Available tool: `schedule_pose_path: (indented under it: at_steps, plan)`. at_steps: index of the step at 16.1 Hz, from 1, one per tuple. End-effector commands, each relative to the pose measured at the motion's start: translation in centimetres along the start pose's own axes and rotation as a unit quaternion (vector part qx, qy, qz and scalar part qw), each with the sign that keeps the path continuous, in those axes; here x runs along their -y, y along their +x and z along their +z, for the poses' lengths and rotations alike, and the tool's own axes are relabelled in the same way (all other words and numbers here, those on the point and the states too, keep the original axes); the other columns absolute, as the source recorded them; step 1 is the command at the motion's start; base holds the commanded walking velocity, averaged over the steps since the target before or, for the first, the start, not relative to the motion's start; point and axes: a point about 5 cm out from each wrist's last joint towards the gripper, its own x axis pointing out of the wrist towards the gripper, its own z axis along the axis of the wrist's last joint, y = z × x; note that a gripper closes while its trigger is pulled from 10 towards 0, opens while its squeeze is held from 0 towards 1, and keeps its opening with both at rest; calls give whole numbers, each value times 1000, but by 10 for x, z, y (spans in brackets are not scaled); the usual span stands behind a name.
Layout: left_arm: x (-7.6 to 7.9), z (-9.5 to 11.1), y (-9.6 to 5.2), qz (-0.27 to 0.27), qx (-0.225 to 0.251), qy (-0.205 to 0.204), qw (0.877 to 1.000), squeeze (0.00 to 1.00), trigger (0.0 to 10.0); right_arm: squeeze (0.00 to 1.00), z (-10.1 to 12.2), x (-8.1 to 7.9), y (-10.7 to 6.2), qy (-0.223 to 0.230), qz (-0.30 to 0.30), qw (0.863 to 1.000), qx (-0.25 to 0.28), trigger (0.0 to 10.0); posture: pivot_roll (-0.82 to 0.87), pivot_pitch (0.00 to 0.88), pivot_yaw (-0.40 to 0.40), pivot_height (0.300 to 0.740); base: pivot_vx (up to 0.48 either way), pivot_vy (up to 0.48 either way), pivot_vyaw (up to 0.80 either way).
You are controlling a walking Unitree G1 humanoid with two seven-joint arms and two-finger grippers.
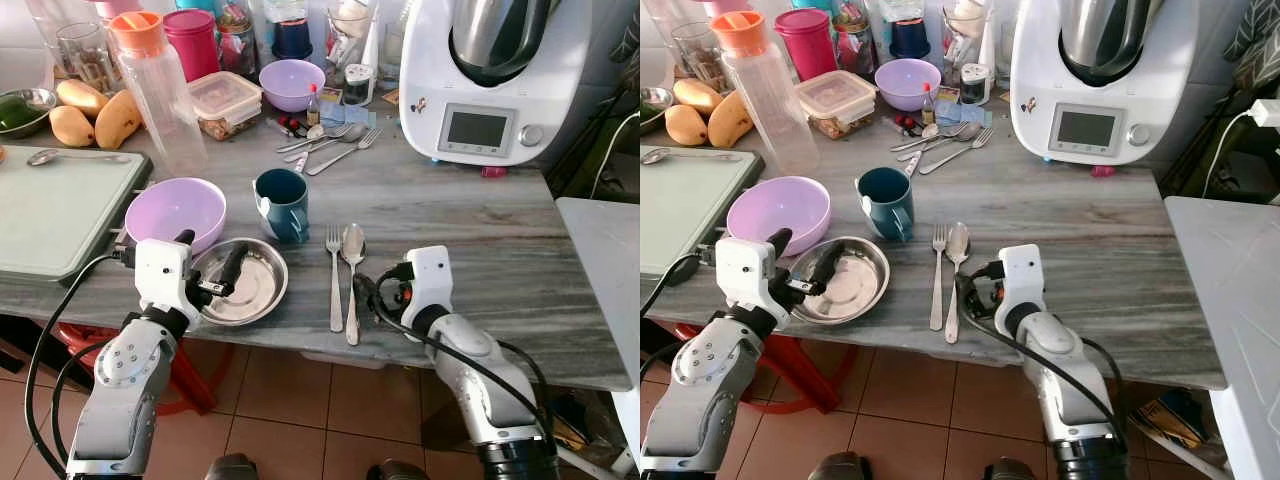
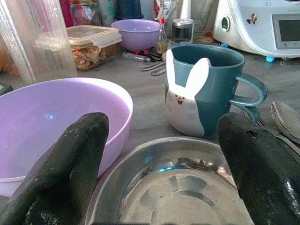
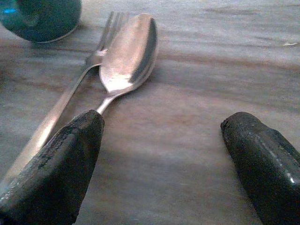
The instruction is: Setting the table
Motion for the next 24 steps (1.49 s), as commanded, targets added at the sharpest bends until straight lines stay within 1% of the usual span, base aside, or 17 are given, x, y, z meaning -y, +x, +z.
schedule_pose_path:
  at_steps: [1, 6, 7, 8, 9, 10, 11, 15, 18, 20, 22, 24]
  plan:
    - [-2, -1, -1, 1, -4, 5, 1000, 0, 10000, 1000, -4, 14, -3, 6, -30, 999, -15, 10000, 28, 39, 38, 740, 0, 0, 0]
    - [-3, -1, -1, 0, -4, 6, 1000, 0, 10000, 1000, -4, 22, -1, 1, -39, 999, -13, 10000, 31, 41, 41, 740, 0, 0, 0]
    - [-2, 0, -1, 0, -4, 6, 1000, 0, 10000, 1000, 4, 19, 2, 1, -25, 1000, 5, 10000, 36, 42, 40, 740, 0, 0, 0]
    - [-2, 0, -2, 0, -3, 6, 1000, 0, 10000, 1000, 13, 16, 2, -10, -13, 1000, 26, 10000, 35, 43, 40, 740, 0, 0, 0]
    - [-2, 0, -2, 0, -3, 6, 1000, 0, 10000, 1000, 15, 14, 2, -11, -8, 999, 29, 10000, 36, 43, 40, 740, 0, 0, 0]
    - [-2, 0, -2, 1, -3, 6, 1000, 0, 10000, 1000, 22, 10, 3, -21, 2, 999, 45, 10000, 34, 44, 39, 740, 0, 0, 0]
    - [-2, 0, -2, 1, -3, 6, 1000, 0, 10000, 1000, 23, 10, 3, -23, 3, 999, 47, 10000, 34, 45, 39, 740, 0, 0, 0]
    - [-1, -1, -6, -1, -6, 4, 1000, 0, 10000, 1000, 26, 11, 9, -23, 10, 999, 47, 10000, 38, 63, 41, 740, 0, 0, 0]
    - [1, -1, -9, -3, -11, 3, 1000, 0, 10000, 1000, 31, 12, 19, -30, 19, 998, 49, 10000, 43, 83, 45, 740, 0, 0, 0]
    - [2, -1, -14, -6, -16, 3, 1000, 0, 10000, 1000, 34, 15, 23, -36, 14, 998, 47, 10000, 48, 101, 46, 740, 0, 0, 0]
    - [0, -3, -17, -5, -23, 5, 1000, 0, 10000, 1000, 33, 21, 26, -32, 6, 999, 42, 10000, 53, 116, 46, 740, 0, 0, 0]
    - [0, -2, -21, -6, -27, 5, 1000, 0, 10000, 1000, 30, 24, 27, -24, 4, 999, 35, 10000, 56, 129, 46, 740, 0, 0, 0]
